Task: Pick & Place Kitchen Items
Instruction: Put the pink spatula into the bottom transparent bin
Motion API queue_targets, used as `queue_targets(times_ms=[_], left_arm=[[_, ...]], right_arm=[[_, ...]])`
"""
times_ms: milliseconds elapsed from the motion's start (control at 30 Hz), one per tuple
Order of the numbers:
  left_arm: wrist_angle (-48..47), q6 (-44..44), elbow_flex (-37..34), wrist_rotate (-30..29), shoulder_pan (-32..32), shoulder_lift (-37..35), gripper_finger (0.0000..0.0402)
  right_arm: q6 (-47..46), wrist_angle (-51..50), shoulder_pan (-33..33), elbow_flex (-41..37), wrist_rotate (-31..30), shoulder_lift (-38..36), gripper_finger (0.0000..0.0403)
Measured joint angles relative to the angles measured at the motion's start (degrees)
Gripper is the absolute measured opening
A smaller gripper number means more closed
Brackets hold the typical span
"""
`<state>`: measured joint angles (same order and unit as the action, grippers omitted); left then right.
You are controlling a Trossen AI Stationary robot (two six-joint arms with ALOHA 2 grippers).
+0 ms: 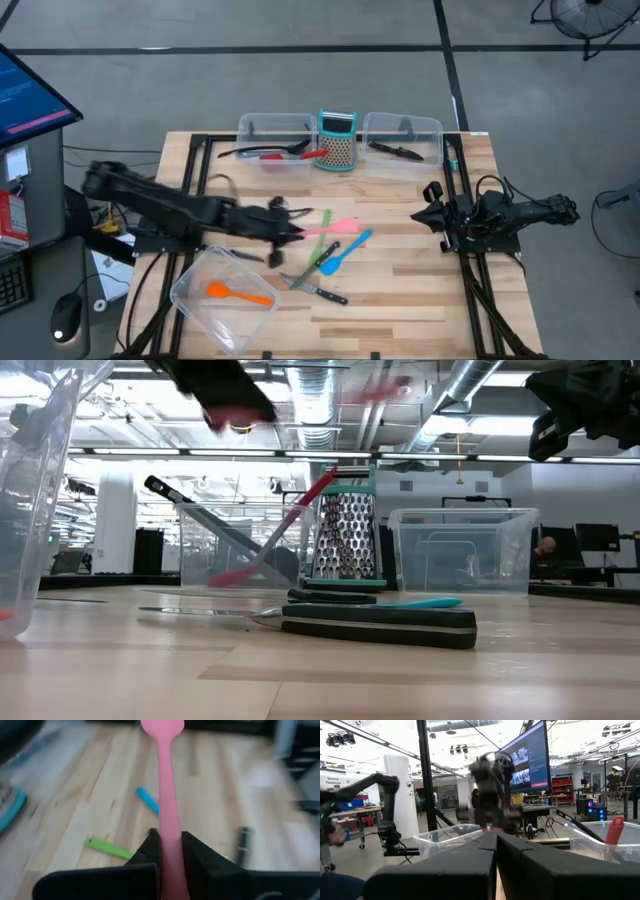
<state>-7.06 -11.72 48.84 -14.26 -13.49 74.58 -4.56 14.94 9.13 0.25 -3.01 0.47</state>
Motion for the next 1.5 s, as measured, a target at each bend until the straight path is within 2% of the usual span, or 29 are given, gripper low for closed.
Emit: queue_targets(times_ms=[267, 367, 500, 767, 1000, 1400, 1500], left_arm=[[-16.08, 0.68, 0.02, 10.51, -5.01, -24.65, 0.0022], [-23.59, 0.3, 0.04, 12.9, -8.01, -30.98, 0.0022], [-33.14, -4.5, 0.04, 13.41, -12.9, -35.08, 0.0022], [-37.86, -15.47, 0.02, 18.1, -24.82, -31.8, 0.0022], [-43.38, -25.4, 0.02, 17.1, -33.95, -27.23, 0.0023], [-47.81, -27.76, -0.34, 15.27, -35.87, -16.49, 0.0023], [-47.88, -31.31, -1.87, 15.26, -35.87, -14.55, 0.0023]], right_arm=[[0.0, 0.04, 0.0, 0.0, 0.0, -0.02, 0.0], [0.0, 0.04, 0.0, 0.01, 0.01, -0.01, 0.0], [0.0, 0.04, 0.0, 0.02, 0.0, -0.02, 0.0], [0.0, 0.04, 0.02, 0.0, 0.0, -0.02, 0.0], [0.0, 0.05, 0.0, 0.0, 0.01, -0.02, 0.0], [0.0, 0.04, 0.0, 0.02, 0.0, -0.02, 0.0], [0.0, 0.04, 0.0, 0.0, 0.0, -0.02, 0.0]])
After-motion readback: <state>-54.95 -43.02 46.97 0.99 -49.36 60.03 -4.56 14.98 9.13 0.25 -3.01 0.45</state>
